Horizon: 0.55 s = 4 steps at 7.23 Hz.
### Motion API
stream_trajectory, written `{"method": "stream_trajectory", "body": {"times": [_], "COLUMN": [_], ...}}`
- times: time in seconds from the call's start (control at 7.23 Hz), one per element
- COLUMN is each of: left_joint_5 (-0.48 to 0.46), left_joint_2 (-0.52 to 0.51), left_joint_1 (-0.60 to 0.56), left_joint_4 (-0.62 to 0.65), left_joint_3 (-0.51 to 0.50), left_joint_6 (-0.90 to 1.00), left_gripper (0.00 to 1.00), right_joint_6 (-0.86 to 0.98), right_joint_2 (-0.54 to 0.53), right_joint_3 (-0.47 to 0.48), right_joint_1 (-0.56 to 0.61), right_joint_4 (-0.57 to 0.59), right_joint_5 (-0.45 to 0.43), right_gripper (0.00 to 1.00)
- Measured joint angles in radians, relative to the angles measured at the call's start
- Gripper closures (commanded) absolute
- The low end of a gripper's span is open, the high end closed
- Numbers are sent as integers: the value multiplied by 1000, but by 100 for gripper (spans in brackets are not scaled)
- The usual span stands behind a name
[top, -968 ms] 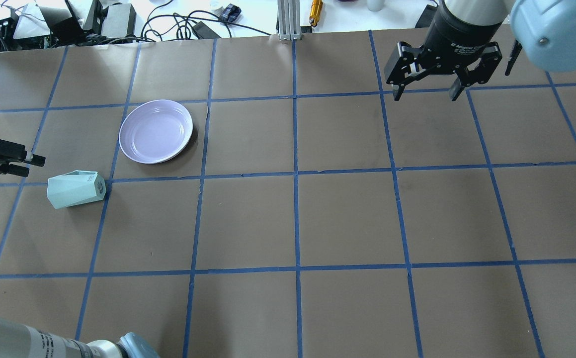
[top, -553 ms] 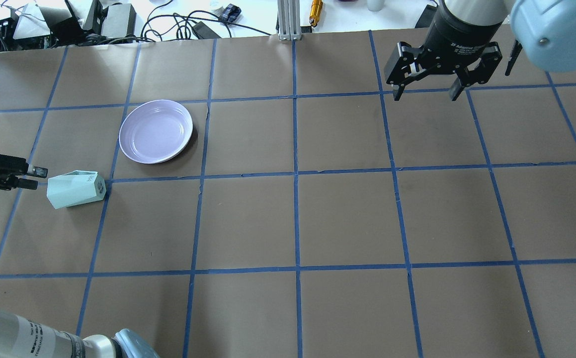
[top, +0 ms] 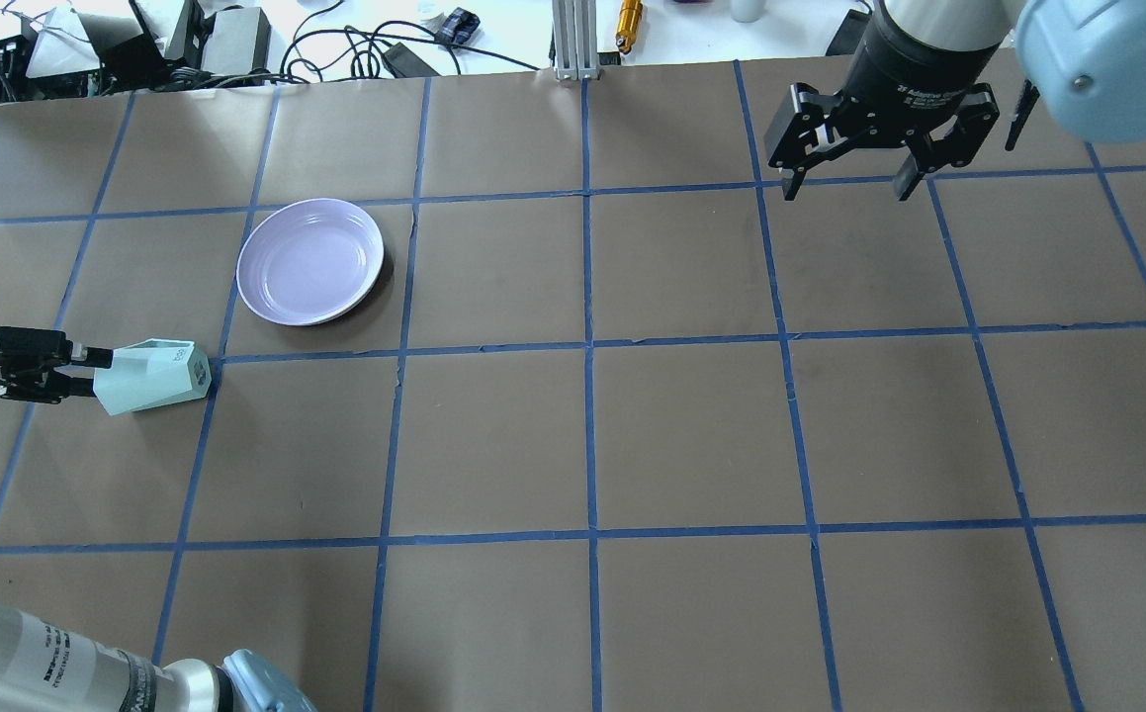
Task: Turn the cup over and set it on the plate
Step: 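Close the left gripper on the open end of the mint-green cup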
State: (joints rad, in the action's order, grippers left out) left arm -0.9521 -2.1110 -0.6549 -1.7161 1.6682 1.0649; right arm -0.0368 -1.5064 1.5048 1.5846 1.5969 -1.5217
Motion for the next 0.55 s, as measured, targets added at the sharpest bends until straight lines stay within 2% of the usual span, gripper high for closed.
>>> {"method": "stream_trajectory", "body": {"times": [0.14, 0.28, 0.55], "left_joint_5": [22, 34, 40], "left_joint_2": [-16, -24, -28], "left_joint_1": [0, 1, 4], "left_joint_4": [-27, -54, -80], "left_joint_3": [0, 0, -2], "left_joint_6": [14, 25, 35], "left_gripper": [21, 49, 62], "right_joint_6": [0, 0, 0], "right_joint_2": [0, 0, 0], "right_joint_3": [0, 0, 0], "right_joint_1": [0, 0, 0], "right_joint_4": [0, 0, 0], "right_joint_5": [0, 0, 0], "right_gripper": [0, 0, 0]}}
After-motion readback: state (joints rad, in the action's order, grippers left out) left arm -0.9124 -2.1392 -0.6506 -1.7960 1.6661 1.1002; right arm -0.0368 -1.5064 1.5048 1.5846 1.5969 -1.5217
